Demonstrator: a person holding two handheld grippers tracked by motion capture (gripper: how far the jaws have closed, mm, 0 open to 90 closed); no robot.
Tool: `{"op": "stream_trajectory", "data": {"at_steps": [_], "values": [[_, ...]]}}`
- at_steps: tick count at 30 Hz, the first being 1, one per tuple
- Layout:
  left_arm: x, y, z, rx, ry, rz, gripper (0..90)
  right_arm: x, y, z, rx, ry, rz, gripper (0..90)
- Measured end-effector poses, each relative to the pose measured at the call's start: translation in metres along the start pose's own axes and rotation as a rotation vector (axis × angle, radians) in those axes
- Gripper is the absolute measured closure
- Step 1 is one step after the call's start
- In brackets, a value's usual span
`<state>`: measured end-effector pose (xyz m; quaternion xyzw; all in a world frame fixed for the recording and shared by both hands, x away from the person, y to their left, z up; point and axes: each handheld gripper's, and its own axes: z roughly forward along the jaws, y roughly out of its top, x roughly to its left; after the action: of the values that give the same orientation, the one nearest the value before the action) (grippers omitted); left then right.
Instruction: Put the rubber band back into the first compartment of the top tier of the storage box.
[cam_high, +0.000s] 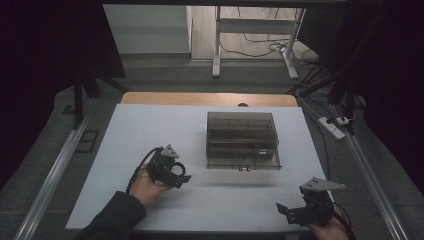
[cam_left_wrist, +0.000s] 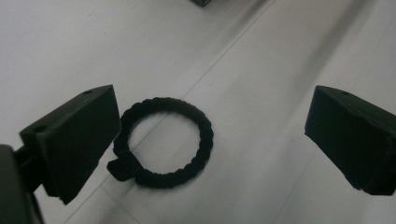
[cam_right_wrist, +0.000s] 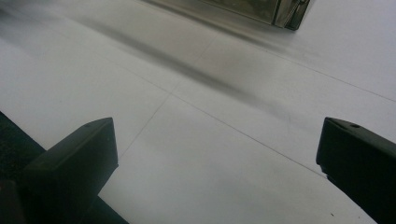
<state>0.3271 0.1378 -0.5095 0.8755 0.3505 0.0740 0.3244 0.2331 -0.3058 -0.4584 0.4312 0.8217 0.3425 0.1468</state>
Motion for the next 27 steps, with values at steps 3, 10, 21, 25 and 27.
{"op": "stream_trajectory", "data": {"at_steps": [3, 10, 21, 25, 27], "values": [[0.001, -0.001, 0.005, 0.02, -0.001, 0.003, 5.4, 0.0, 0.0, 0.0, -0.001, 0.0, -0.002, 0.0], [-0.002, -0.004, 0.01, 0.053, -0.021, 0.02, 14.9, 0.001, 0.0, 0.0, 0.002, 0.001, -0.01, 0.0], [-0.003, -0.011, 0.017, 0.099, -0.007, 0.039, 27.2, 0.001, 0.0, 0.0, 0.002, 0.001, -0.014, 0.0], [-0.005, -0.011, 0.017, 0.103, 0.017, 0.054, 32.7, 0.002, 0.0, 0.0, 0.003, 0.002, -0.017, 0.0], [-0.005, -0.011, 0.015, 0.103, 0.017, 0.055, 37.5, 0.002, 0.0, 0.0, 0.004, 0.002, -0.019, 0.0]]}}
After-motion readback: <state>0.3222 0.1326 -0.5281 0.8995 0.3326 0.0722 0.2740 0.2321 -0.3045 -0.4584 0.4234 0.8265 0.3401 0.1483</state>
